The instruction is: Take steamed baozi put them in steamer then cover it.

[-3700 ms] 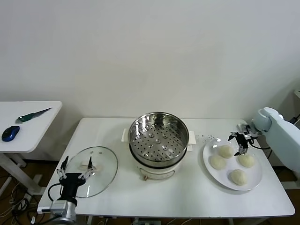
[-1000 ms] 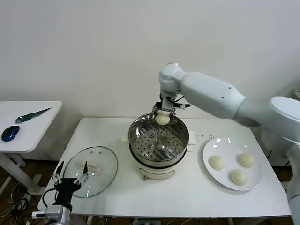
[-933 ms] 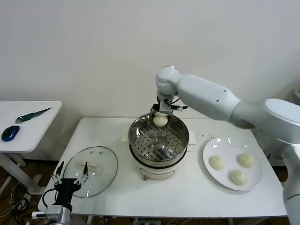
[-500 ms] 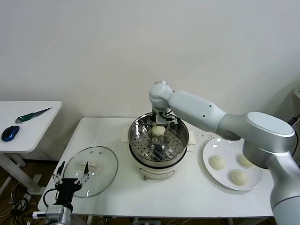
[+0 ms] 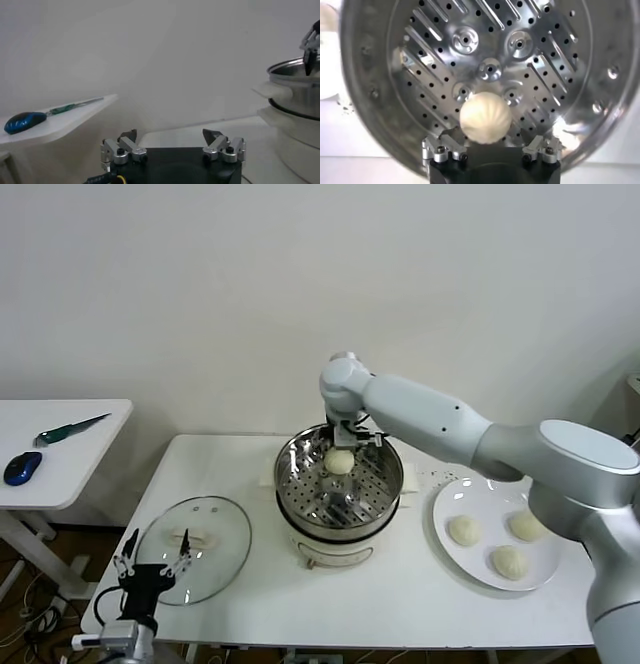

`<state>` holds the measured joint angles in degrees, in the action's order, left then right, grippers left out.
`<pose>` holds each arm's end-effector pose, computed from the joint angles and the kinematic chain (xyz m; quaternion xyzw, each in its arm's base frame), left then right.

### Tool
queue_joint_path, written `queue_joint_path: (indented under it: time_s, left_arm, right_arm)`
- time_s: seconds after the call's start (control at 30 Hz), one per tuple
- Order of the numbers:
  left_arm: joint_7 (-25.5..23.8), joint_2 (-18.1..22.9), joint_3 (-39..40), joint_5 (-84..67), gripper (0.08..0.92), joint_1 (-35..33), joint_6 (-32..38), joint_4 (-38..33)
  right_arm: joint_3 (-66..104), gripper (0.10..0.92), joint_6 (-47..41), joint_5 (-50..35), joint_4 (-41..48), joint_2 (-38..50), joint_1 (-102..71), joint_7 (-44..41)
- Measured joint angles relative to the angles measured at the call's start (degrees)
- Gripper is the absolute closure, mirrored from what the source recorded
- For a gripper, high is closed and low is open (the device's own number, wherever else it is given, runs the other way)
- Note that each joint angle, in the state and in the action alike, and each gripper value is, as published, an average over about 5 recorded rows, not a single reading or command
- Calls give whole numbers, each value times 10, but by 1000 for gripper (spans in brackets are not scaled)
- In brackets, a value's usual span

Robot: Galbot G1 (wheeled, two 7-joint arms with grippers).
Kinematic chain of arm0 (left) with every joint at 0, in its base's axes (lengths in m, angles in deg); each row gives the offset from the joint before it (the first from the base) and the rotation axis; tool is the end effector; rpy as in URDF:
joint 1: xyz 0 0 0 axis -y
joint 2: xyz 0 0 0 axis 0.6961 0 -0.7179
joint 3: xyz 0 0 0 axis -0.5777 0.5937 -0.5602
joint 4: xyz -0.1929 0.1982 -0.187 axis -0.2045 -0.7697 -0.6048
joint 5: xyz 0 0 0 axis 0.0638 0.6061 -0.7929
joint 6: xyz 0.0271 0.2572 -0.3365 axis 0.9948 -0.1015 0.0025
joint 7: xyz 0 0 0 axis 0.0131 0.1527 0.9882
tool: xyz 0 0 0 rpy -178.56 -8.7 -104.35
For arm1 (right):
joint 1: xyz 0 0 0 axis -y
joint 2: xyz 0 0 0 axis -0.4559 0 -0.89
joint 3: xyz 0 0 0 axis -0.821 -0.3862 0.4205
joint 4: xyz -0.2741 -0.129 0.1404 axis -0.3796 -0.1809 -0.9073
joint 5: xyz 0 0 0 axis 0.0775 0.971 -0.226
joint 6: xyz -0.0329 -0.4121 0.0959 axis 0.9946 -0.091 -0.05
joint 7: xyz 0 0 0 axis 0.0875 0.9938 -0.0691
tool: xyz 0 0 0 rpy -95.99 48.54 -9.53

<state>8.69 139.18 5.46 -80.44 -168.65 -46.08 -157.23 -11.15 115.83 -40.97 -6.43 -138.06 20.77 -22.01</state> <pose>0.2291 0.0856 -0.3190 0.0698 -0.9890 -0.1028 0.0808 0.6120 0.1900 -0.0671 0.5826 -0.0527 0.8110 0.0087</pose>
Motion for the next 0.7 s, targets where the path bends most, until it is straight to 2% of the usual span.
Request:
queue_joint_path:
  time_s: [0.17,0.37,0.53,0.7]
  left_arm:
    - [3,0,5,-1,177,-1,-3,-5]
    - [6,-1,12,-3,177,-2,-5,-12]
    - [7,-2,17,-4,177,-4,-7,-15]
    - [8,-3,18,-4,177,-6,-9,-21]
  right_arm:
    - [-54,203,-69,-79,-56,73,63,24]
    - [-141,203,-207,-236,-112,175,139,45]
    - [-181,203,-305,-345,-128,252,158,42]
    - [-173,203,-366,-395,-123,312,121,35]
